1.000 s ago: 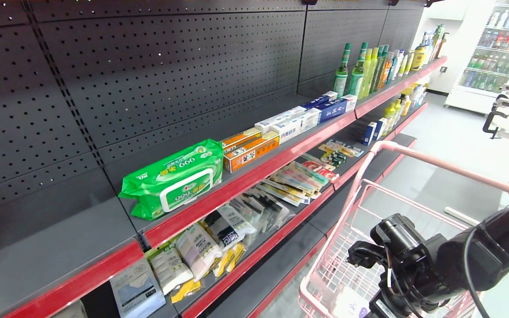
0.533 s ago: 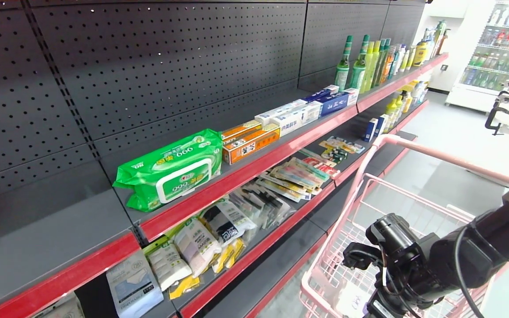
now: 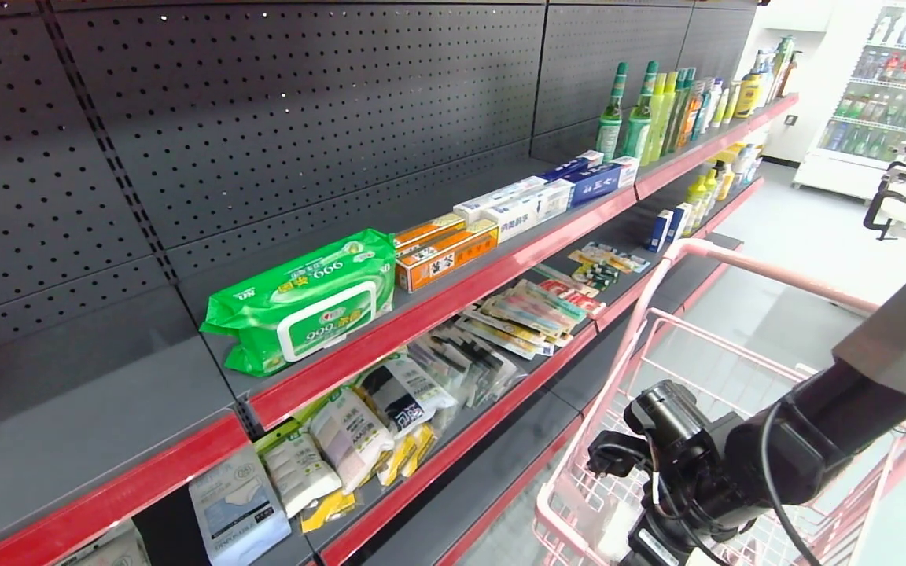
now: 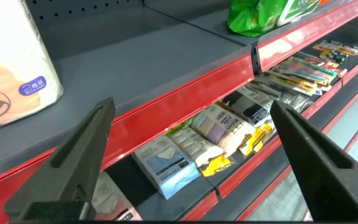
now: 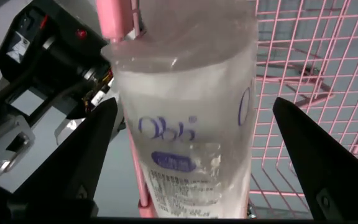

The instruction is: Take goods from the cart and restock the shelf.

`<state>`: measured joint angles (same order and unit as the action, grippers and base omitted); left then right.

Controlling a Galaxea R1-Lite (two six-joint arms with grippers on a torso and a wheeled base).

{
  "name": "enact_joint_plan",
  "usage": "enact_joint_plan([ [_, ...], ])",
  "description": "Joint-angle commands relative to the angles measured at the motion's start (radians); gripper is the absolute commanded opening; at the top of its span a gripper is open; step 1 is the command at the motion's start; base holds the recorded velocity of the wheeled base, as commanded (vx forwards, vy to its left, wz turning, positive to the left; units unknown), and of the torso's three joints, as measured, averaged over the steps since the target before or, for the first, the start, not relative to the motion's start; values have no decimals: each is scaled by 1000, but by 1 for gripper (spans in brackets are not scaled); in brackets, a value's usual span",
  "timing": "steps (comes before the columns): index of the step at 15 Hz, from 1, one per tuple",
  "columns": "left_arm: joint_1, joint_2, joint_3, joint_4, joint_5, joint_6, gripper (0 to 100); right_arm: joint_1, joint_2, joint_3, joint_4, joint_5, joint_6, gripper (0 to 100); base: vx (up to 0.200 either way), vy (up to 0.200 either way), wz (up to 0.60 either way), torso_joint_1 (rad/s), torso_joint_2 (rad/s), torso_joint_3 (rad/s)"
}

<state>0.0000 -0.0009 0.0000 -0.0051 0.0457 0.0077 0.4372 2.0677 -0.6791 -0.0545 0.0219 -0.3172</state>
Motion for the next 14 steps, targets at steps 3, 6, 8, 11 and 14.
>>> enact_joint_plan([
  [3,0,1,0,-1,0,0,100,-26,54,7,-47,-5,-2,100,0,0,0,0,0,0],
  [6,0,1,0,-1,0,3,100,-46,46,6,-47,-7,-8,100,0,0,0,0,0,0],
  [8,0,1,0,-1,0,3,100,-57,45,6,-47,-7,-8,100,0,0,0,0,0,0],
  [11,0,1,0,-1,0,9,100,-60,22,4,-47,-2,-8,100,0,0,0,0,0,0],
  [14,0,1,0,-1,0,11,100,-61,8,3,-45,0,-8,100,0,0,0,0,0,0],
])
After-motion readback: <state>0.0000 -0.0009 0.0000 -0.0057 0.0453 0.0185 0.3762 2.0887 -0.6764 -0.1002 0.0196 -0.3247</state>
